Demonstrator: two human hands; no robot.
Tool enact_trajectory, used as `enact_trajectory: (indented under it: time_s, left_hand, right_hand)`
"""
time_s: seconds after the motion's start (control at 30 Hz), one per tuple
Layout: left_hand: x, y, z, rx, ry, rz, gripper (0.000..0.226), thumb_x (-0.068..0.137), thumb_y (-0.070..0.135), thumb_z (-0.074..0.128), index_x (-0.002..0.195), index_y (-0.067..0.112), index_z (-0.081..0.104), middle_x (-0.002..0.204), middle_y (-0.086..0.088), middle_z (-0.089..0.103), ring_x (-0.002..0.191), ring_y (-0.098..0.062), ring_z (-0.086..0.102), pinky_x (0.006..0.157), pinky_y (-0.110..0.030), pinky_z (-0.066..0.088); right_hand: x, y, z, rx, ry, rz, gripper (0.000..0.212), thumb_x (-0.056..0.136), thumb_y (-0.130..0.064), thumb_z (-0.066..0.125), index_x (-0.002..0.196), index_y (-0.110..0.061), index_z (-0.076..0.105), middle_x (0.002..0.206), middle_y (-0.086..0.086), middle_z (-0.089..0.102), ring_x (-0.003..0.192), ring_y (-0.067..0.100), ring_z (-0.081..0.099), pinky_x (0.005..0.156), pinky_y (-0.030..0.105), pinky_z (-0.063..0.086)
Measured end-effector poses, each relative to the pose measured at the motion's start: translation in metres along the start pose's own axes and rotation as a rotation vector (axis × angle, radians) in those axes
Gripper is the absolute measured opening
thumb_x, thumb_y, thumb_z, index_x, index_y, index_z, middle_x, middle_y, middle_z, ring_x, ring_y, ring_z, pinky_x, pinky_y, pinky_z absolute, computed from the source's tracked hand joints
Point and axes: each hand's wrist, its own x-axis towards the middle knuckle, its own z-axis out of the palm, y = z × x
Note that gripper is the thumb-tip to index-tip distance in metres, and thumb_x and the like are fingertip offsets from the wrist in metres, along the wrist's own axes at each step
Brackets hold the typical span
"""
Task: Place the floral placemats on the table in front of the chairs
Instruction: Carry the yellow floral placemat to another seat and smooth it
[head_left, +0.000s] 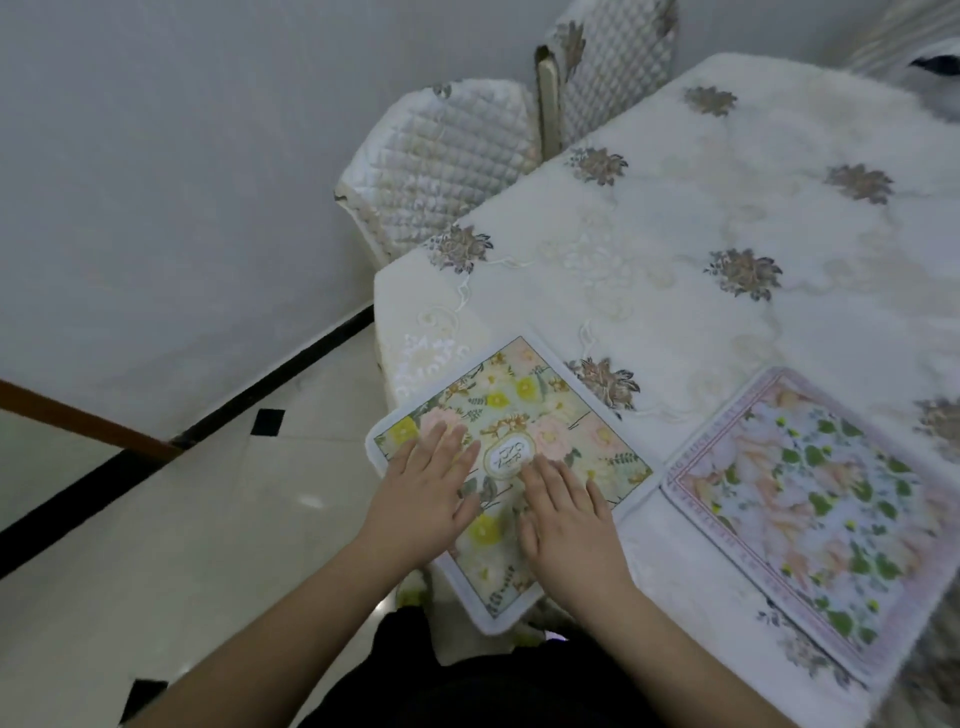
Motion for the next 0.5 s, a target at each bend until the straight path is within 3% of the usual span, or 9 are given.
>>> enact_trajectory:
  time_s: [0.2,0.37,0.5]
  left_hand:
    - [0.044,-0.036,0.02,-0.059,0.031,0.202,0.063,0.093,0.048,0.037,0.148,0.019,0.04,0.16,-0.015,0.025,0.148,-0.031,0.023,0.116,-0.046,0.014]
    - [0.058,-0.077,0.025,-0.047,-0.001,0.381,0.064,0.092,0.05,0.034,0.146,0.018,0.045,0.16,-0.015,0.027,0.147,-0.03,0.026,0.119,-0.048,0.019]
    - [0.07,-0.101,0.031,-0.052,-0.035,0.47,0.062,0.092,0.051,0.036,0.146,0.021,0.045,0.16,-0.011,0.029,0.147,-0.028,0.026,0.115,-0.05,0.026]
  right_hand:
    - [0.005,-0.018,0.022,-0.029,0.011,0.206,0.06,0.089,-0.043,0.038,0.142,-0.019,0.05,0.151,0.004,0.045,0.138,0.027,0.043,0.111,0.046,0.024]
    - [0.013,-0.048,0.026,-0.028,0.034,0.45,0.063,0.091,-0.048,0.034,0.147,-0.019,0.042,0.157,0.007,0.035,0.145,0.033,0.029,0.115,0.046,0.013]
    - [0.015,-0.077,0.031,0.014,0.007,0.528,0.066,0.09,-0.049,0.031,0.148,-0.019,0.038,0.159,0.006,0.03,0.147,0.032,0.025,0.116,0.05,0.022]
